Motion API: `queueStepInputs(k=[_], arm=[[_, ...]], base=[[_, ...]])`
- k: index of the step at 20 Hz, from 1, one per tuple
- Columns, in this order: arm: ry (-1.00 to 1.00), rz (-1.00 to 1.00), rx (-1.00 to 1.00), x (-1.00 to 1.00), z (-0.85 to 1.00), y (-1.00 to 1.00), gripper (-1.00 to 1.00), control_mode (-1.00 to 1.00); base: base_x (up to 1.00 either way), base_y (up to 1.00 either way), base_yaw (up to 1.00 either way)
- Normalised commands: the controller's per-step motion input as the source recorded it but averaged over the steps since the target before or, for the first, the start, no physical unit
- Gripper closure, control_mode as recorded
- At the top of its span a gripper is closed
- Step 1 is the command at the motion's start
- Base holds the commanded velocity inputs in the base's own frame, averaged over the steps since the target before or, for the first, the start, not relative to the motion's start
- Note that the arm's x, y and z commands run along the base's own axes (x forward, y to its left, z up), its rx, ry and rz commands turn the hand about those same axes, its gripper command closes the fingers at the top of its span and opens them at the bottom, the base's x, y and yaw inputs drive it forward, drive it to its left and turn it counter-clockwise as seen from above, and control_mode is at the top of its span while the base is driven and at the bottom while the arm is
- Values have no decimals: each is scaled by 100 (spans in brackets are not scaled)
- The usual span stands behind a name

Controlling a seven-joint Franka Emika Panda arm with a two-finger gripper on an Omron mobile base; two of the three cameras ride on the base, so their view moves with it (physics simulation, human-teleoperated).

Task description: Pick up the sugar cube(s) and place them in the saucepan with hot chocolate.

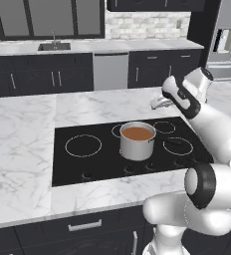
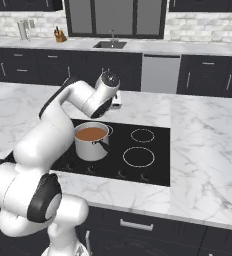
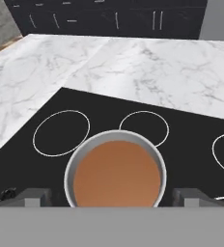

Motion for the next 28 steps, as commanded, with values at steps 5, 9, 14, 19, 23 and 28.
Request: queueStepInputs(k=[5, 9, 14, 19, 23, 28], arm=[[-11, 0, 16, -48, 15, -32, -100, -100], [-1, 0, 12, -95, 12, -13, -100, -100], [0, -1, 8, -100, 1, 0, -100, -100], [0, -8, 3, -100, 0, 11, -100, -100], [0, -8, 0, -88, 1, 25, -100, -100], [2, -2, -12, -40, 4, 65, -100, -100]], base=[[0, 0, 0], [0, 0, 0], [0, 0, 0], [0, 0, 0], [0, 0, 0], [0, 0, 0]])
